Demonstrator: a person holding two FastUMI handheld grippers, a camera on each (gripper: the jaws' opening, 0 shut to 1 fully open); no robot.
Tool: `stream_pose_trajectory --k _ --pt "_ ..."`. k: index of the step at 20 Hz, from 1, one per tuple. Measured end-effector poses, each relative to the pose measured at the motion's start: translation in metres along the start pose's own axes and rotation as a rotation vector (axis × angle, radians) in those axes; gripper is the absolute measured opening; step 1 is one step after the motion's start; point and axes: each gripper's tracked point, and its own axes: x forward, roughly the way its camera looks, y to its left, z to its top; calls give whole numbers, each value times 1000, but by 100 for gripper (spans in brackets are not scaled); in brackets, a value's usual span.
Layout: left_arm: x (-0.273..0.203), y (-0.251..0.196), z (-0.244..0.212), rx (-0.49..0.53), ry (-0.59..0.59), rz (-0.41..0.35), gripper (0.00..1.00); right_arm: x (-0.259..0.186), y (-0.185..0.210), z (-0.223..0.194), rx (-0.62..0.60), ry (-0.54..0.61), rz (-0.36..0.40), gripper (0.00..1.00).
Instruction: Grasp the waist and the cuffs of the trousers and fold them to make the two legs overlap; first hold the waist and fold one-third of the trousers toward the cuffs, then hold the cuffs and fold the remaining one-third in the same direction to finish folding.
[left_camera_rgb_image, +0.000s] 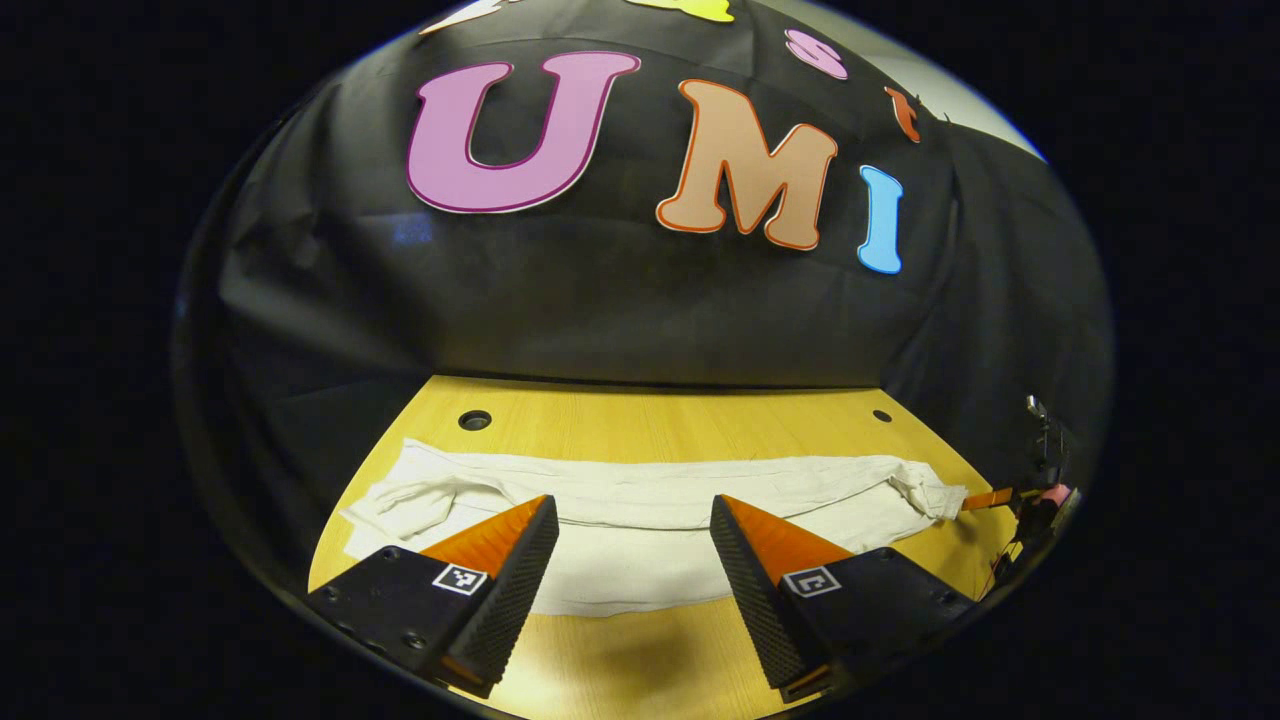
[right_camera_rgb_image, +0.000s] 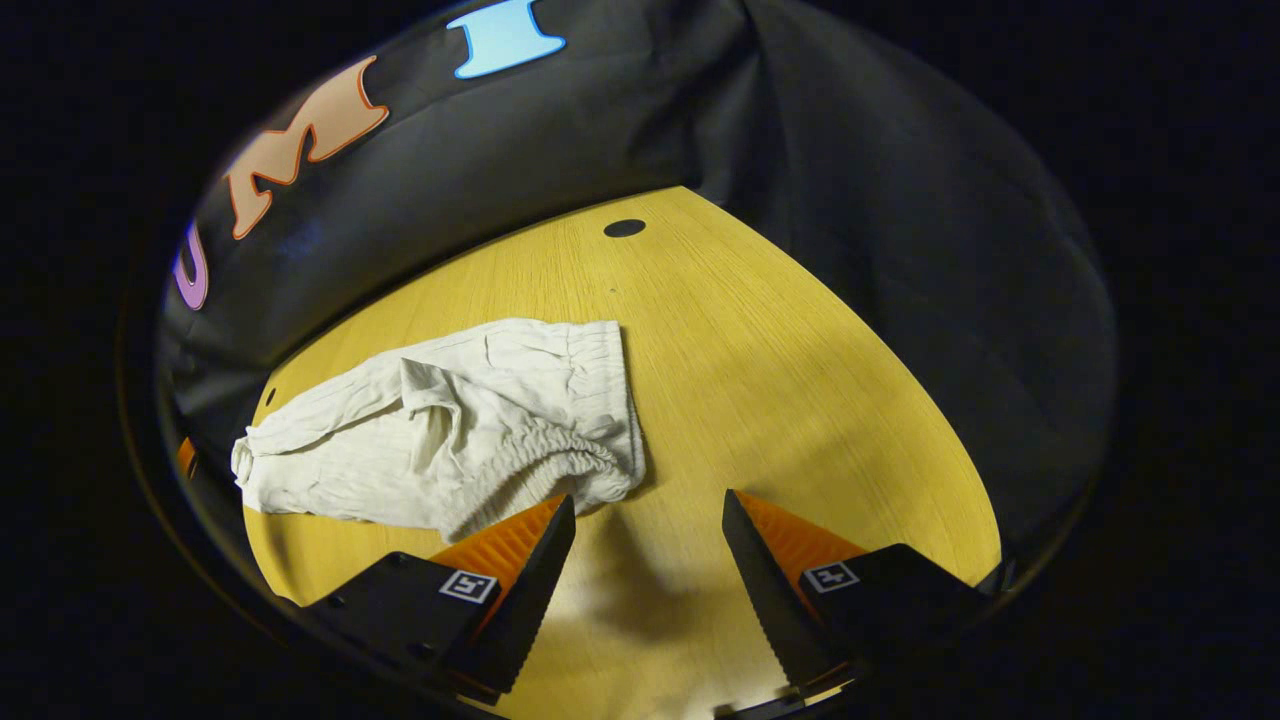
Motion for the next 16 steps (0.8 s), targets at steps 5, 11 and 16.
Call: stream_pose_trajectory --k 5,11,16 --pt "6 -16 -4 1 12 -14 91 7 6 1 11 2 32 95" --pt "12 -32 -9 -10 24 -33 91 6 10 6 54 -22 102 87" --pt "15 -42 -9 -27 25 -34 91 11 27 12 107 -34 190 83"
